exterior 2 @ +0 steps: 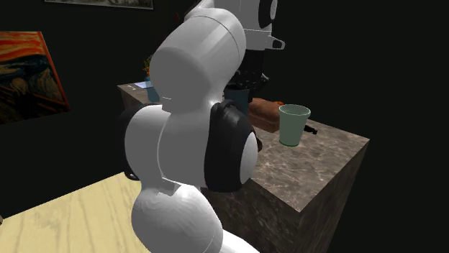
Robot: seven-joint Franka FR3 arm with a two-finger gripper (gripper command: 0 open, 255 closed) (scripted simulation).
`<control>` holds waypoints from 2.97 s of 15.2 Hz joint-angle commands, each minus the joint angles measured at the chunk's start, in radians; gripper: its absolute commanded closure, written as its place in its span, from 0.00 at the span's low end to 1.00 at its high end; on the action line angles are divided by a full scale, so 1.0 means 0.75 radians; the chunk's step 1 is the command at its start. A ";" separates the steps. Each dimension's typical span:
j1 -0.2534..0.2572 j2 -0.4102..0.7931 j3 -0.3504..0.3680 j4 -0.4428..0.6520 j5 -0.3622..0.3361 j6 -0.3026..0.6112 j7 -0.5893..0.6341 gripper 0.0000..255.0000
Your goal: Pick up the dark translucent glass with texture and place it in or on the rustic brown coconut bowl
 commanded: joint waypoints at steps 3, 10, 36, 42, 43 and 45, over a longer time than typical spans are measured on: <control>-0.011 -0.103 -0.040 -0.105 -0.008 -0.004 -0.054 1.00; -0.011 -0.178 -0.037 -0.307 -0.007 0.121 -0.068 1.00; -0.012 -0.222 -0.040 -0.429 -0.008 0.199 -0.082 0.00; -0.013 -0.184 -0.047 -0.314 -0.011 0.121 -0.080 0.00; -0.013 -0.184 -0.047 -0.314 -0.011 0.121 -0.080 0.00; -0.013 -0.184 -0.047 -0.314 -0.011 0.121 -0.080 0.00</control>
